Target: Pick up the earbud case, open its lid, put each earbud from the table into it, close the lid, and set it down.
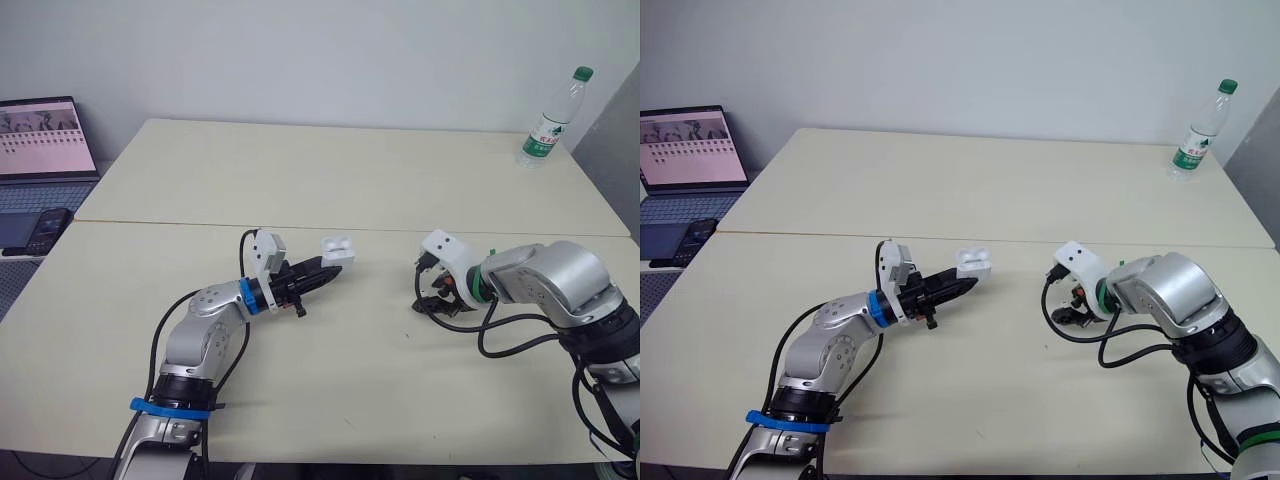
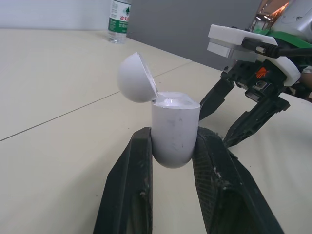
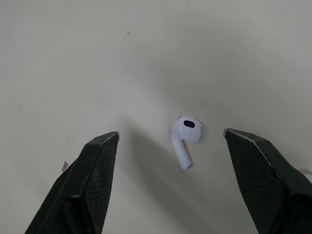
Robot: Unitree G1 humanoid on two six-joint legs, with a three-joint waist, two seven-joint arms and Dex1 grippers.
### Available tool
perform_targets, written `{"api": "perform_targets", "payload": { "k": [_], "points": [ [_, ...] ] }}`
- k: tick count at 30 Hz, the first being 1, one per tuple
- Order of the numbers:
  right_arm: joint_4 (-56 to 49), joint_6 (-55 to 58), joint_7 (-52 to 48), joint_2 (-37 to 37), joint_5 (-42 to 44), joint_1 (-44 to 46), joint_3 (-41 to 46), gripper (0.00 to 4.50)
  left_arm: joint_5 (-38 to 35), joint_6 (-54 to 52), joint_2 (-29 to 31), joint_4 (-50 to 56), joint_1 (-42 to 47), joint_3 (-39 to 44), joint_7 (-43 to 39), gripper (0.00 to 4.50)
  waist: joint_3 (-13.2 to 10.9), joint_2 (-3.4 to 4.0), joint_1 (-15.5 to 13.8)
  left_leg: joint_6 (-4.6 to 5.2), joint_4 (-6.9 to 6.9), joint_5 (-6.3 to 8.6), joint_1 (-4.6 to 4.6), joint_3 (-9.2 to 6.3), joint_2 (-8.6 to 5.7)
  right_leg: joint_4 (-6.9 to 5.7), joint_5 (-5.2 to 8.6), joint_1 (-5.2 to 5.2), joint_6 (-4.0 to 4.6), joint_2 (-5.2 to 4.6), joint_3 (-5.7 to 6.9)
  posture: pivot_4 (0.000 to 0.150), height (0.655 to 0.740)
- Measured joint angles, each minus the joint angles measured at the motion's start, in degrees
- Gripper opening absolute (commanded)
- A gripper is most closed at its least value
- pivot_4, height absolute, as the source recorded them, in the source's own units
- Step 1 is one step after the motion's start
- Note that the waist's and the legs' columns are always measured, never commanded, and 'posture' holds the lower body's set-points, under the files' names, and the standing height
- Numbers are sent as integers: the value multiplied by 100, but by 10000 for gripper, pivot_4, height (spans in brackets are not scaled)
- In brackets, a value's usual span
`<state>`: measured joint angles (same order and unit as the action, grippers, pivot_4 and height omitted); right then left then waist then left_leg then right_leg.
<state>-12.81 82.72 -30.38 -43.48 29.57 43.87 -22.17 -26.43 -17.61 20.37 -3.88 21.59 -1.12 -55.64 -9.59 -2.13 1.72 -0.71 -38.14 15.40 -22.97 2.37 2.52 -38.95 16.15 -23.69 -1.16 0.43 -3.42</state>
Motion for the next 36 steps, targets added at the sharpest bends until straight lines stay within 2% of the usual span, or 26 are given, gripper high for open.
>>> {"api": "perform_targets", "payload": {
  "k": [2, 9, 11, 23, 26, 29, 36],
  "points": [
    [84, 37, 4, 100, -61, 0, 0, 30104, -29, -60, -23, 21, 2, 15, 34, 7836, 0, 0, 0, 0, 0, 0, 0, 0, 0, 0, 0, 0, 0, 0, 0, 1500, 7362],
    [88, 86, -11, 212, -134, -16, 48, 4887, -53, -149, -40, 30, 40, 39, 115, 7836, 0, 0, 1, 0, 0, 0, 0, 0, -1, 0, 0, 0, 0, 1, 1, 1500, 7362],
    [45, 72, 0, 220, -154, -2, 122, 215, -52, -156, -40, 29, 57, 35, 109, 7836, 2, -1, 2, 0, -1, 0, 3, -8, -1, 1, 0, 7, 0, 1, 8, 1500, 7362],
    [-39, 90, -41, 237, -158, -176, 205, 215, -45, -145, -36, -26, 124, 35, -4, 7836, 2, 0, 2, 0, -1, 0, 0, -14, -3, 1, 0, 7, 0, 0, 14, 1500, 7362],
    [-77, 29, -112, 163, -155, -179, 209, 5514, -35, -122, -36, -62, 125, 35, -8, 7836, 2, 0, 2, 0, -2, 0, 0, -14, -3, 0, 0, 7, 0, 1, 14, 1500, 7362],
    [-258, 84, -191, 145, -116, -179, 337, 15539, -20, -87, -36, -115, 124, 34, -11, 7836, 2, 0, 1, 0, -1, 0, -1, -15, -3, 1, 0, 7, 0, 1, 16, 1500, 7362],
    [-489, 356, -199, 153, -48, -252, 559, 15539, 5, -28, -43, -134, 124, 23, -22, 7836, 2, 0, 0, 0, -2, 0, -1, -18, -3, 1, 0, 8, 0, 0, 19, 1500, 7362]
  ]
}}
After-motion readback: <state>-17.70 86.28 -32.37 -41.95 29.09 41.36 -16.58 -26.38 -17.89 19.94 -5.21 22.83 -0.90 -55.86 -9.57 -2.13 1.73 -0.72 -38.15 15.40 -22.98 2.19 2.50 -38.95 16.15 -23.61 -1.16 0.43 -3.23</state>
